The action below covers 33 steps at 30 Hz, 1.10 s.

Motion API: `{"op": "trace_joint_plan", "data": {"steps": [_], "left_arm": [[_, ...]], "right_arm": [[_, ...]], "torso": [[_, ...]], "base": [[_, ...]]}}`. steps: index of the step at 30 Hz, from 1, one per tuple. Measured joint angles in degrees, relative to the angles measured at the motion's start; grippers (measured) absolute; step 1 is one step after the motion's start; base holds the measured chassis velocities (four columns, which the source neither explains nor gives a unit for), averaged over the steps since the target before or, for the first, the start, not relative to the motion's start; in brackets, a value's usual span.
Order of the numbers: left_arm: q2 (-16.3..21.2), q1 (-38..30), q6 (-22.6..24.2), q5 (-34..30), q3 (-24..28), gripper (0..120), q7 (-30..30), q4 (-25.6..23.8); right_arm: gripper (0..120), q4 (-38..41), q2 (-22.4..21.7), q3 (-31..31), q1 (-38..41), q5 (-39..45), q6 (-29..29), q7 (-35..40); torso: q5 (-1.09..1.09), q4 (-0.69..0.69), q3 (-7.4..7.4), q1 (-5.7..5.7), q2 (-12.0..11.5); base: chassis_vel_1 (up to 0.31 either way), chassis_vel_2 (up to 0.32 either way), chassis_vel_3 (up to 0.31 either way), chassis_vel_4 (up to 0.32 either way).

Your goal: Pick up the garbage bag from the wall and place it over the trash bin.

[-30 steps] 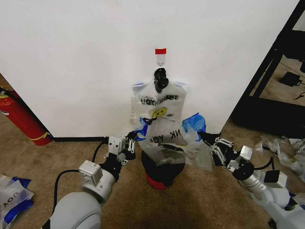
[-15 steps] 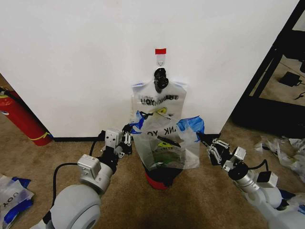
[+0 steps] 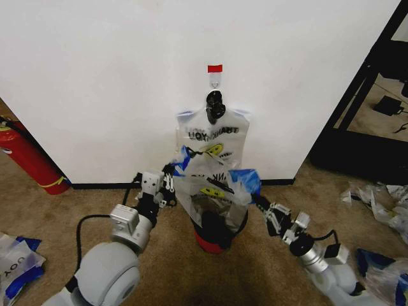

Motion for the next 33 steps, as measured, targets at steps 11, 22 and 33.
{"op": "trace_joint_plan", "data": {"steps": [11, 22, 33], "left_arm": [[0.88, 4.78, -0.33, 0.50, 5.56, 0, -1.12, 3.08], [7.17, 11.07, -0.33, 4.32, 6.62, 0, -1.15, 0.75], [6.08, 9.36, -3.24, 11.15, 8.61, 0, -1.25, 11.32]], "right_arm": [[0, -6.28, -3.24, 0.79, -1.83, 0.69, -0.57, -5.02], [0, -9.62, -7.49, 2.52, -6.16, 6.54, -4.33, -18.72], [0, -19.45, -0.06, -0.99, -4.08, 5.80, 1.13, -11.20]], "torso": [[0.01, 0.00, 0.00, 0.00, 0.00], [0.00, -0.01, -0.01, 0.00, 0.00], [-0.01, -0.02, 0.00, 0.00, 0.00]], "base": [[0.000, 0.000, 0.000, 0.000], [0.000, 0.000, 0.000, 0.000], [0.000, 0.000, 0.000, 0.000]]}}
